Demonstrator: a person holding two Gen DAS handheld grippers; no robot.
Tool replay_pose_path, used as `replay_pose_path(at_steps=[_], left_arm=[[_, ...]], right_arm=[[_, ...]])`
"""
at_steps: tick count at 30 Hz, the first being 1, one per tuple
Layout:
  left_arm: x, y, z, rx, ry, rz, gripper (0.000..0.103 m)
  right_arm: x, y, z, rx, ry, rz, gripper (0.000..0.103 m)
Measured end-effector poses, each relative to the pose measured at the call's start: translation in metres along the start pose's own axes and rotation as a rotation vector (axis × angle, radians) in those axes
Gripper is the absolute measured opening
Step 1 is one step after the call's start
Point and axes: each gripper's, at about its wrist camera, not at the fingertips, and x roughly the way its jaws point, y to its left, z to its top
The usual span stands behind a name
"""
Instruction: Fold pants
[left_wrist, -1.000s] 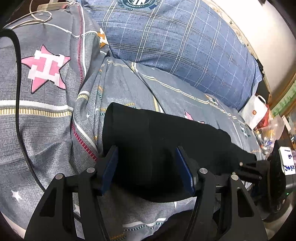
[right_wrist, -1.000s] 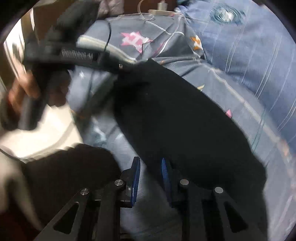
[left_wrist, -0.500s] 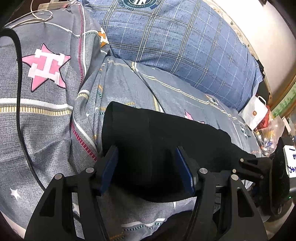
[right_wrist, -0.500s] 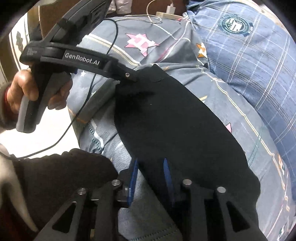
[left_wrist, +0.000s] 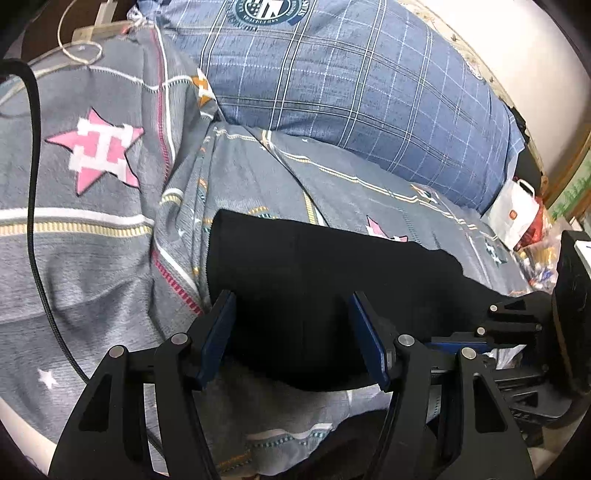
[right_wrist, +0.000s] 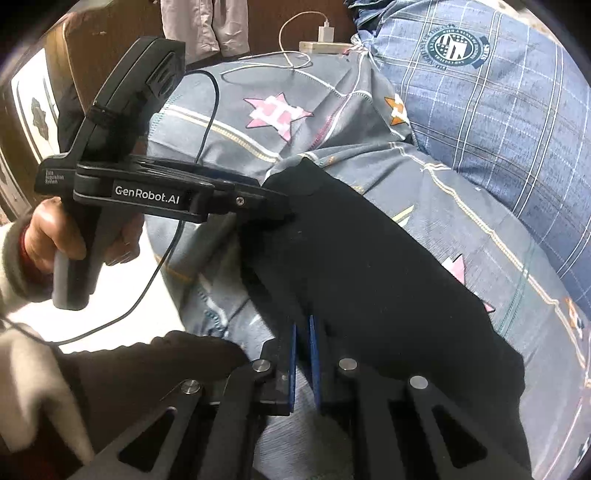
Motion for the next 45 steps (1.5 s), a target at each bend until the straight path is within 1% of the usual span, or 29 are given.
replay_pose_path(at_steps=[2,5,8,11,12,13,14,15,16,17,19,20,21,23,26,27,29,31,32,34,36,37,38,40,41,42,43,45], left_arm=[[0.003,0.002,-0.002,0.008,0.004,0.025,0.062],[0.014,0.007,-0.006,0.006,0.022,0.066,0.062],[0.018,0.006,-0.011,0.025,0.034,0.100,0.062],[0.012,0.005,-0.012,0.024,0.035,0.103,0.062],[0.009,0.005,-0.011,0.020,0.037,0.107,0.062],[0.004,0.005,-0.009,0.015,0.033,0.109,0.062],[-0.003,0.004,-0.007,0.013,0.016,0.106,0.062],[-0.009,0.003,-0.006,0.015,0.001,0.104,0.062],[-0.017,-0.001,-0.003,0.024,-0.020,0.106,0.062],[-0.021,-0.004,-0.002,0.033,-0.034,0.104,0.062],[-0.027,-0.013,0.001,0.054,-0.059,0.093,0.065],[-0.027,-0.018,0.002,0.065,-0.069,0.076,0.065],[-0.025,-0.025,0.003,0.079,-0.071,0.057,0.065],[-0.018,-0.035,0.003,0.101,-0.063,0.046,0.065],[0.003,-0.043,-0.003,0.141,-0.027,0.051,0.065],[0.009,-0.044,-0.004,0.150,-0.015,0.057,0.065],[0.025,-0.041,-0.009,0.153,0.023,0.079,0.065],[0.037,-0.037,-0.014,0.163,0.044,0.093,0.065],[0.039,-0.038,-0.017,0.188,0.038,0.104,0.065],[0.037,-0.043,-0.020,0.237,0.024,0.124,0.065],[0.033,-0.047,-0.022,0.245,0.033,0.135,0.065],[0.031,-0.049,-0.020,0.241,0.034,0.129,0.065],[0.026,-0.052,-0.018,0.237,0.029,0.102,0.065],[0.018,-0.060,-0.015,0.238,0.017,0.057,0.065],[0.018,-0.064,-0.013,0.244,0.014,0.041,0.065],[0.016,-0.071,-0.013,0.262,0.013,0.010,0.065],[0.018,-0.075,-0.013,0.272,0.017,-0.003,0.065],[0.027,-0.084,-0.015,0.294,0.060,-0.029,0.065]], right_arm=[[0.005,0.003,-0.001,-0.004,0.014,0.009,0.006],[0.024,0.007,-0.005,-0.012,0.064,0.019,0.006],[0.036,0.004,-0.008,0.000,0.097,0.013,0.007],[0.015,-0.001,-0.008,0.025,0.046,0.018,0.008],[0.008,-0.005,-0.010,0.044,0.035,0.012,0.012],[0.000,-0.011,-0.013,0.072,0.021,-0.004,0.016],[-0.014,-0.021,-0.020,0.124,-0.011,-0.035,0.024],[-0.024,-0.030,-0.025,0.165,-0.040,-0.058,0.028],[-0.033,-0.041,-0.032,0.213,-0.068,-0.083,0.028],[-0.045,-0.058,-0.041,0.289,-0.101,-0.122,0.029],[-0.058,-0.083,-0.053,0.401,-0.138,-0.171,0.029],[-0.062,-0.099,-0.062,0.476,-0.149,-0.208,0.029],[-0.064,-0.108,-0.066,0.518,-0.152,-0.228,0.029],[-0.061,-0.125,-0.072,0.576,-0.148,-0.258,0.029],[-0.048,-0.138,-0.066,0.574,-0.135,-0.271,0.029],[-0.044,-0.140,-0.065,0.563,-0.125,-0.289,0.029],[-0.029,-0.142,-0.061,0.519,-0.092,-0.361,0.029],[-0.022,-0.147,-0.061,0.519,-0.094,-0.364,0.029],[-0.021,-0.152,-0.061,0.534,-0.099,-0.354,0.029],[-0.022,-0.154,-0.061,0.550,-0.104,-0.344,0.029],[-0.030,-0.151,-0.061,0.554,-0.109,-0.345,0.029],[-0.037,-0.148,-0.061,0.556,-0.109,-0.350,0.029],[-0.045,-0.145,-0.063,0.553,-0.118,-0.351,0.029],[-0.062,-0.130,-0.067,0.531,-0.154,-0.330,0.029],[-0.068,-0.121,-0.069,0.519,-0.165,-0.308,0.031],[-0.070,-0.114,-0.071,0.514,-0.166,-0.295,0.031],[-0.071,-0.108,-0.074,0.512,-0.166,-0.281,0.031],[-0.068,-0.098,-0.089,0.515,-0.152,-0.269,0.031]])
